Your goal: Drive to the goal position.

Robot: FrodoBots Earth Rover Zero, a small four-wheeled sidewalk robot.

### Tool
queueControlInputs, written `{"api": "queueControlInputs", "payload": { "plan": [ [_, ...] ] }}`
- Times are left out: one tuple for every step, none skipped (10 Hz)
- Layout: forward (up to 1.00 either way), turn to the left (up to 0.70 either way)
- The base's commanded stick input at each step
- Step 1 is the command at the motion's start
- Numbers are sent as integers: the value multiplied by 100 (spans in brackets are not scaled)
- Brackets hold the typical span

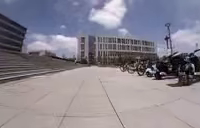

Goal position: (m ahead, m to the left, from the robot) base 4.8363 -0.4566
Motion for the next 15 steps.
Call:
{"api": "queueControlInputs", "payload": {
  "plan": [
    [85, 0],
    [85, 0],
    [85, 0],
    [85, 0],
    [85, 0],
    [85, 0],
    [85, 0],
    [85, 0],
    [85, 0],
    [85, 0],
    [50, 0],
    [5, 0],
    [2, 0],
    [0, 0],
    [0, 0]
  ]
}}
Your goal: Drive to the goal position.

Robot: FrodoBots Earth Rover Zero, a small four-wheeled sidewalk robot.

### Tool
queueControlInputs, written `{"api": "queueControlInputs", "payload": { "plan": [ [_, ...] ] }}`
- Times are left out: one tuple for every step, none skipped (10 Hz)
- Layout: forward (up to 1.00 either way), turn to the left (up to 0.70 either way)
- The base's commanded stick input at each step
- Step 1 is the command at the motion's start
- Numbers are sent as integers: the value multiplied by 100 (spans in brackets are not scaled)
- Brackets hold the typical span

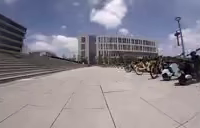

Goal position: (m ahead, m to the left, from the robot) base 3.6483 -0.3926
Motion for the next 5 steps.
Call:
{"api": "queueControlInputs", "payload": {
  "plan": [
    [0, 0],
    [0, 0],
    [16, 0],
    [61, 0],
    [85, 0]
  ]
}}
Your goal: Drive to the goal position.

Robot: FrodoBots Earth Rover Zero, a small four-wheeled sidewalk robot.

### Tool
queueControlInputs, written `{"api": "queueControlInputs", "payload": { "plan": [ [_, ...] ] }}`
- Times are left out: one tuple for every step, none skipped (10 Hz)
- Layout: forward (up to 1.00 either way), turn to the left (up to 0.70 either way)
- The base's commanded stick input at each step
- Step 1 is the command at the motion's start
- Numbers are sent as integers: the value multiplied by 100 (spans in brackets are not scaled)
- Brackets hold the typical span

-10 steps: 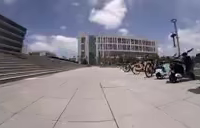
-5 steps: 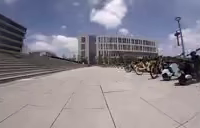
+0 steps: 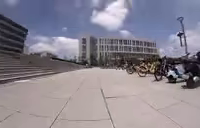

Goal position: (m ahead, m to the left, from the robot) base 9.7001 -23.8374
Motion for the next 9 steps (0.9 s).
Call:
{"api": "queueControlInputs", "payload": {
  "plan": [
    [49, 0],
    [0, 0],
    [0, 0],
    [0, 0],
    [0, 0],
    [0, 0],
    [0, 0],
    [0, 0],
    [0, 0]
  ]
}}
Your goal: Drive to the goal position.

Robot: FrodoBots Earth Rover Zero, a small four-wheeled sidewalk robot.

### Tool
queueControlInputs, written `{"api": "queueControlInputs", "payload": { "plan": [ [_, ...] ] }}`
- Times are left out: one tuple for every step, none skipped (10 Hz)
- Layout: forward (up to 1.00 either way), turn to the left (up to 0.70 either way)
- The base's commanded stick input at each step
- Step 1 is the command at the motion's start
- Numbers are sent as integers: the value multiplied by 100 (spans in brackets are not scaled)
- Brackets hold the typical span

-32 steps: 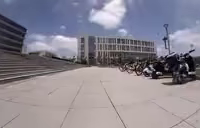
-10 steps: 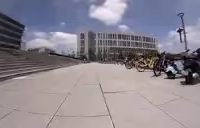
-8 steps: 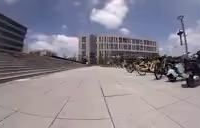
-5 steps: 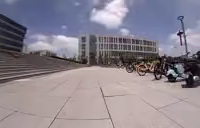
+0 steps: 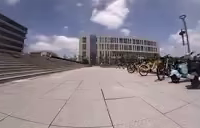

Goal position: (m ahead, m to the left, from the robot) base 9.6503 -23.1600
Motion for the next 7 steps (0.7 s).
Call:
{"api": "queueControlInputs", "payload": {
  "plan": [
    [0, 0],
    [60, 0],
    [85, 0],
    [85, 0],
    [45, 0],
    [0, 0],
    [13, 0]
  ]
}}
